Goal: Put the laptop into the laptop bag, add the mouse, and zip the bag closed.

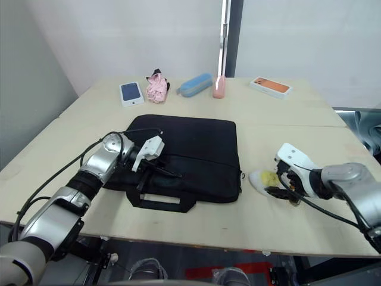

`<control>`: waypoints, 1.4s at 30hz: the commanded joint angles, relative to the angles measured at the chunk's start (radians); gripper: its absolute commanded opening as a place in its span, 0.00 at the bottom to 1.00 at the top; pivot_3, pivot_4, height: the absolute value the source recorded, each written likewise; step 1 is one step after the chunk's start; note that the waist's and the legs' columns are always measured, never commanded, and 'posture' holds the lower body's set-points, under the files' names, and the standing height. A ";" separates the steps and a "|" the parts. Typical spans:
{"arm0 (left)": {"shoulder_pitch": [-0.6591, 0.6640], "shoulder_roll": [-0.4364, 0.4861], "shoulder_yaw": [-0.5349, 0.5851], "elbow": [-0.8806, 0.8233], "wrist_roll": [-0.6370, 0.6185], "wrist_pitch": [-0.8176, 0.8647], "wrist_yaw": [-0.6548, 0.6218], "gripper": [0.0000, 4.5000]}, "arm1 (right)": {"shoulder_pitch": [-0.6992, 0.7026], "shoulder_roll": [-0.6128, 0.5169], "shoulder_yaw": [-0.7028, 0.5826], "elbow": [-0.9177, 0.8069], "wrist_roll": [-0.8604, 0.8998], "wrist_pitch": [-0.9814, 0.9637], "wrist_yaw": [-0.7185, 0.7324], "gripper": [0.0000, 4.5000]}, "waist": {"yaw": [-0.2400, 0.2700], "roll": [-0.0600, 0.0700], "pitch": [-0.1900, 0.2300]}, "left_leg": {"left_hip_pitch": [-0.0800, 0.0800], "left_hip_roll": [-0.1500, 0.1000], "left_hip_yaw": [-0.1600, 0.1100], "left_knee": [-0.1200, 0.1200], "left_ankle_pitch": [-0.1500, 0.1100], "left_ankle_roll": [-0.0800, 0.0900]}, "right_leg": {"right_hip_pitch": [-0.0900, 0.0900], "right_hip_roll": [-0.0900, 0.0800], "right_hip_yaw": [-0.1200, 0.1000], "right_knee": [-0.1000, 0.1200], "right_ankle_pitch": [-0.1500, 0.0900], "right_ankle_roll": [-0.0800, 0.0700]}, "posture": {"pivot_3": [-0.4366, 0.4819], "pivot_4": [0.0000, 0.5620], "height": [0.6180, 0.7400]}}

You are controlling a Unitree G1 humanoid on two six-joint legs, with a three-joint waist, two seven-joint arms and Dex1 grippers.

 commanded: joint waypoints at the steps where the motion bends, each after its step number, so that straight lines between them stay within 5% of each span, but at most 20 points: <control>1: 0.048 -0.004 -0.037 0.025 0.057 0.046 -0.012 0.00 | -0.043 0.001 0.016 0.026 -0.009 -0.002 0.022 0.81 | -0.001 0.000 0.000 | 0.000 0.000 0.000 0.000 0.000 0.000 | 0.000 0.000 0.000 0.000 0.000 0.000 | 0.48 0.27 1.00; 12: 0.071 0.032 -0.101 0.054 0.176 -0.041 -0.013 0.00 | -0.176 0.010 0.105 0.099 -0.076 -0.011 0.038 0.00 | -0.009 0.000 -0.006 | 0.001 0.000 0.001 -0.001 -0.001 -0.001 | 0.000 0.000 0.001 -0.001 0.000 0.000 | 0.48 0.27 1.00; 30: 0.147 0.079 -0.156 0.003 0.225 -0.100 -0.041 0.00 | -0.466 0.173 0.209 0.370 -0.315 -0.051 -0.149 0.00 | -0.041 0.005 -0.016 | 0.016 0.000 0.010 -0.013 -0.002 -0.003 | 0.003 0.001 0.007 -0.003 0.000 0.000 | 0.48 0.27 1.00; 37: 0.143 0.080 -0.143 -0.023 0.203 -0.077 -0.041 0.00 | -0.380 0.147 0.145 0.264 -0.205 0.043 -0.029 0.00 | -0.038 0.006 -0.016 | 0.016 0.000 0.013 -0.018 -0.002 -0.003 | 0.003 0.001 0.009 -0.007 0.000 0.000 | 0.48 0.27 1.00; 42: 0.126 0.075 -0.115 -0.045 0.165 -0.030 -0.042 0.00 | -0.308 0.116 0.062 0.198 -0.109 0.099 0.040 0.43 | -0.036 0.006 -0.016 | 0.016 0.000 0.014 -0.021 -0.002 -0.003 | 0.002 0.002 0.009 -0.011 0.000 0.000 | 0.48 0.27 1.00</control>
